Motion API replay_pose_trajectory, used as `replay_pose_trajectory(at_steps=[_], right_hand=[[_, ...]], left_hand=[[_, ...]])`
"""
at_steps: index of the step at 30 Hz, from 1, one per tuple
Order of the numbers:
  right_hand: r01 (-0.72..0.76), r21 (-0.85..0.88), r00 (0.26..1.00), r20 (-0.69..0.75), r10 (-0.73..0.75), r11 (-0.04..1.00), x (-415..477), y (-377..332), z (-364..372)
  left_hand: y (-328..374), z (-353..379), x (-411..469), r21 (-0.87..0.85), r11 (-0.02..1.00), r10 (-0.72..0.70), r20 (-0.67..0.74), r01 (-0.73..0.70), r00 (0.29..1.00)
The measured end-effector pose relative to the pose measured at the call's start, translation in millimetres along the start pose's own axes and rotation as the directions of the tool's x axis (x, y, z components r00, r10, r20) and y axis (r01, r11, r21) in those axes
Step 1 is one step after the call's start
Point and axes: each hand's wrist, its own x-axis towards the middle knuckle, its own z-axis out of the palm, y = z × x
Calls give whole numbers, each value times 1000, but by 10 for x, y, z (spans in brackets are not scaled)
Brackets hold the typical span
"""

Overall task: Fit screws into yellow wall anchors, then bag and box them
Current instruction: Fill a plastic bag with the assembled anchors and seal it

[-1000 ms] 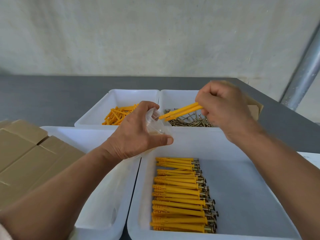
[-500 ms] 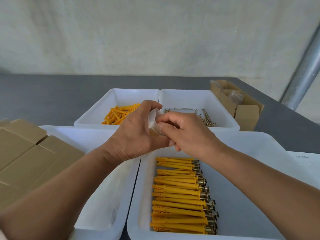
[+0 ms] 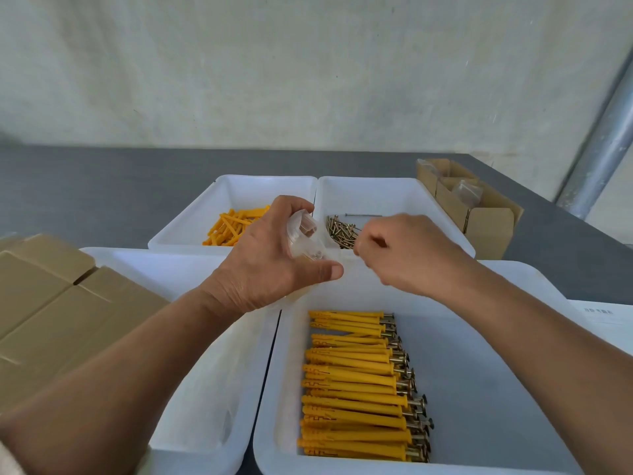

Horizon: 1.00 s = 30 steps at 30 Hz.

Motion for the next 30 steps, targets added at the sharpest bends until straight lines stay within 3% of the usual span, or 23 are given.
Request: replay_pose_trajectory(at_steps=[4, 8, 16, 30], right_hand=[[36, -279, 921, 381, 76, 960, -46, 63, 101], [68, -366, 835, 530, 148, 928, -67, 103, 203], [41, -383, 767, 604, 217, 923, -50, 162, 299], [104, -417, 740, 639, 211, 903, 12, 169, 389]], left_hand=[[4, -3, -1, 19, 1000, -2, -5, 2, 1000], [6, -6, -4, 19, 1000, -6, -1, 6, 1000], [22, -11, -8, 10, 1000, -17, 14, 17, 1000], [23, -19, -12, 3, 1000, -16, 25, 16, 1000]])
